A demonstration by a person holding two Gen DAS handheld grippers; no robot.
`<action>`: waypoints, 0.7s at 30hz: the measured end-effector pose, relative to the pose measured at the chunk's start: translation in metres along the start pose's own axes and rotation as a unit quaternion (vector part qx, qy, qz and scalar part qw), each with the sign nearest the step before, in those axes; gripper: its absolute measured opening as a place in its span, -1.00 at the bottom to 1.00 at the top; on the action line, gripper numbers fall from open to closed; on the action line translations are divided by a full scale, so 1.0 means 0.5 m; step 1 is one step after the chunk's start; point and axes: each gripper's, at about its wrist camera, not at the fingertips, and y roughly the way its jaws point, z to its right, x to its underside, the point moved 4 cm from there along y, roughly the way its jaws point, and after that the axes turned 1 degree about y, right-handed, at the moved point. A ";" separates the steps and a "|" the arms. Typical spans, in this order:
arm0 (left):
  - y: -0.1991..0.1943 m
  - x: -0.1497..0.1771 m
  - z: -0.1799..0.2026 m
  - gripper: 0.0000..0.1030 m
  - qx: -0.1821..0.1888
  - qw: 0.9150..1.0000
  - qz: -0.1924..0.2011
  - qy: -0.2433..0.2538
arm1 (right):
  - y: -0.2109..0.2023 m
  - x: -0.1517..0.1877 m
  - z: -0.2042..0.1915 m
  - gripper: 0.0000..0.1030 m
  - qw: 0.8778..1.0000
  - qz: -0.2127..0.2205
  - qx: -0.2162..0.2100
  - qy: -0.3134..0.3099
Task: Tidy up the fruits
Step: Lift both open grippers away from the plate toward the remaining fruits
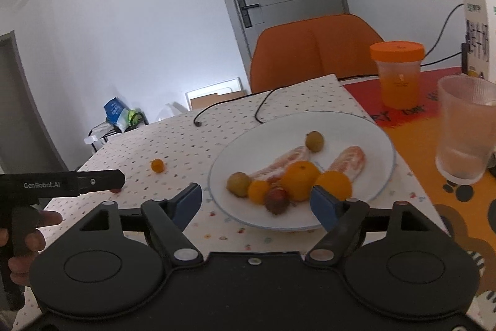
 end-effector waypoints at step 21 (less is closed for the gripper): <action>-0.097 0.039 -0.143 0.91 -0.032 0.999 0.004 -0.044 | 0.013 0.003 -0.153 0.78 0.998 -0.016 -0.039 -0.049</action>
